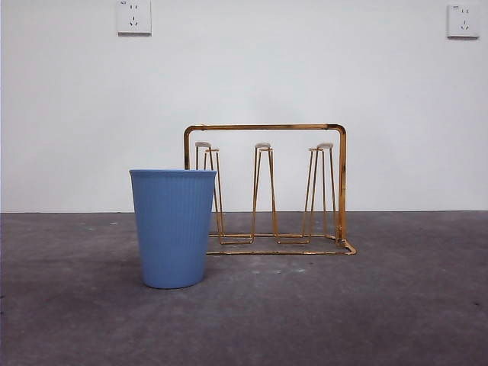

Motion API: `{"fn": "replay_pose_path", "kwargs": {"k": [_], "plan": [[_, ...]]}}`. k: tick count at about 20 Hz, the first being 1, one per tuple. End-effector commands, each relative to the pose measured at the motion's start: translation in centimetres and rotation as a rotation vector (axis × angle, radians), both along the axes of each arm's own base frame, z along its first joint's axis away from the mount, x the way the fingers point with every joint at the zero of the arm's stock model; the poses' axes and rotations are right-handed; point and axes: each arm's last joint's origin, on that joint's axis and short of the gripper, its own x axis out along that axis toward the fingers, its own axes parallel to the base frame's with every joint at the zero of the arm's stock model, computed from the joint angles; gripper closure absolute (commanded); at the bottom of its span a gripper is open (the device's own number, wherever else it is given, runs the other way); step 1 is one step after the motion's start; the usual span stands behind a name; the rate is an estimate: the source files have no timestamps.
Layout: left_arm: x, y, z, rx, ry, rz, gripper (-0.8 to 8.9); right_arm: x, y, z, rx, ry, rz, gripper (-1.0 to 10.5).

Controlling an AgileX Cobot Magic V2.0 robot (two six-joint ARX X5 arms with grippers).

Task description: Pick up cup 1,put cup 1 in the cup rack,pick up cup 2,put cup 2 in the cup rack

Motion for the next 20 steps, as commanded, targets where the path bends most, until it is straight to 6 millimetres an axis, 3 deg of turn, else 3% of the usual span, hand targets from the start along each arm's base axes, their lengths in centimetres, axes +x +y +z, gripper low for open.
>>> {"fn": "replay_pose_path", "kwargs": {"k": [1, 5, 11, 15, 20], "plan": [[0.1, 0.0, 0.0, 0.041, -0.021, 0.036, 8.22, -1.1, -1.1, -0.3, -0.062, -0.009, -0.077, 7.5], [0.6, -0.5, -0.8, 0.185, -0.013, 0.121, 8.21, -3.0, -3.1, -0.9, -0.146, 0.030, -0.207, 7.5], [0.9, -2.3, -3.6, 0.546, 0.056, 0.346, 8.21, -5.5, -5.5, -1.5, -0.231, 0.053, -0.331, 7.5], [0.3, -3.7, -5.3, 0.742, 0.063, 0.502, 8.21, -6.5, -6.4, -1.6, -0.239, 0.051, -0.366, 7.5], [0.4, -6.1, -7.8, 0.867, 0.090, 0.576, 8.21, -6.9, -6.8, -1.5, -0.238, 0.043, -0.369, 7.5]]}}
